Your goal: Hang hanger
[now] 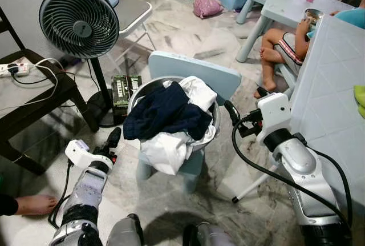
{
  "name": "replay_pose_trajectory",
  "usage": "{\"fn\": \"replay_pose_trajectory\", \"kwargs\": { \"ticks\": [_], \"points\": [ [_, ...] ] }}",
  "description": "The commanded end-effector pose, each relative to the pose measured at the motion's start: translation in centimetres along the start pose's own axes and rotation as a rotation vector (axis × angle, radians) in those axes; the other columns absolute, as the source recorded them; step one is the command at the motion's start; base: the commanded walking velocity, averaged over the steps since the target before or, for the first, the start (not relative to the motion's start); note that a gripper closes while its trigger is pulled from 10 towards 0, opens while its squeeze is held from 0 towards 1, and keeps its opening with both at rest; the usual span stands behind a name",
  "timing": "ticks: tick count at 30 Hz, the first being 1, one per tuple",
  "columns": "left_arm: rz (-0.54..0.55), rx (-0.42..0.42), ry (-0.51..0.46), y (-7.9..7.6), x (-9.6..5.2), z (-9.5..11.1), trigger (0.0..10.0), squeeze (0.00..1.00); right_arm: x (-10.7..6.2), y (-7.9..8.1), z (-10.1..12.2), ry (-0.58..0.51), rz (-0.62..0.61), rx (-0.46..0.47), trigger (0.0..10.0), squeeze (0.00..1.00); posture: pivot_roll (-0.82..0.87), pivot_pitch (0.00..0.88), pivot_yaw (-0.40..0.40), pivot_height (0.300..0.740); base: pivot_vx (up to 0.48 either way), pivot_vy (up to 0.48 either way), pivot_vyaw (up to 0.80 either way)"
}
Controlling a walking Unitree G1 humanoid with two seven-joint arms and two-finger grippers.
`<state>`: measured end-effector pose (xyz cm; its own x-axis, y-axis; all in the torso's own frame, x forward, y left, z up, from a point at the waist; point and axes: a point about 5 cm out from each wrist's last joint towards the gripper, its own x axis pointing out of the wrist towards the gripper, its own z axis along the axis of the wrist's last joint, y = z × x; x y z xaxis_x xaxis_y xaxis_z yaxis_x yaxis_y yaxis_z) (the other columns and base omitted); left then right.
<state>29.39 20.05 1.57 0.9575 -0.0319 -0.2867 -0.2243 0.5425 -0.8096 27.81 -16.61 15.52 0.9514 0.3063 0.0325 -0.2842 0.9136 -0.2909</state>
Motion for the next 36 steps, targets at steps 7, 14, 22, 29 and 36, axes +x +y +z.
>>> {"fn": "replay_pose_trajectory", "kwargs": {
  "ticks": [7, 14, 22, 29, 36],
  "points": [
    [-0.105, 0.044, 0.028, -3.3, 1.3, -0.8, 10.0, 0.0, -0.2, -0.1, 0.1, 0.004, 0.002, -0.009, 10.0, 0.0, -0.13, 0.181, -0.1, 0.74, 0.0, 0.0, 0.0],
    [-0.118, 0.051, 0.04, -4.3, 1.4, -1.5, 10.0, 0.0, 0.0, 0.1, 0.0, 0.003, 0.002, -0.006, 10.0, 0.0, -0.12, 0.179, -0.094, 0.74, 0.0, 0.0, 0.0],
    [-0.111, 0.068, 0.014, -6.9, 0.8, -2.3, 10.0, 0.0, 0.1, 0.1, 0.0, 0.0, 0.0, -0.001, 10.0, 0.0, -0.11, 0.175, -0.092, 0.74, 0.0, 0.0, 0.0],
    [-0.072, 0.076, 0.048, -8.1, 0.4, -4.7, 10.0, 0.0, 0.4, 0.1, 0.2, -0.011, -0.004, -0.003, 10.0, 0.0, -0.12, 0.17, -0.085, 0.74, 0.0, 0.0, 0.0],
    [0.006, 0.171, 0.055, -6.8, 0.3, -4.4, 10.0, 0.0, 0.2, -0.1, 0.4, -0.014, -0.019, -0.011, 10.0, 0.0, -0.13, 0.155, -0.081, 0.74, 0.0, 0.0, 0.0]
  ]
}}
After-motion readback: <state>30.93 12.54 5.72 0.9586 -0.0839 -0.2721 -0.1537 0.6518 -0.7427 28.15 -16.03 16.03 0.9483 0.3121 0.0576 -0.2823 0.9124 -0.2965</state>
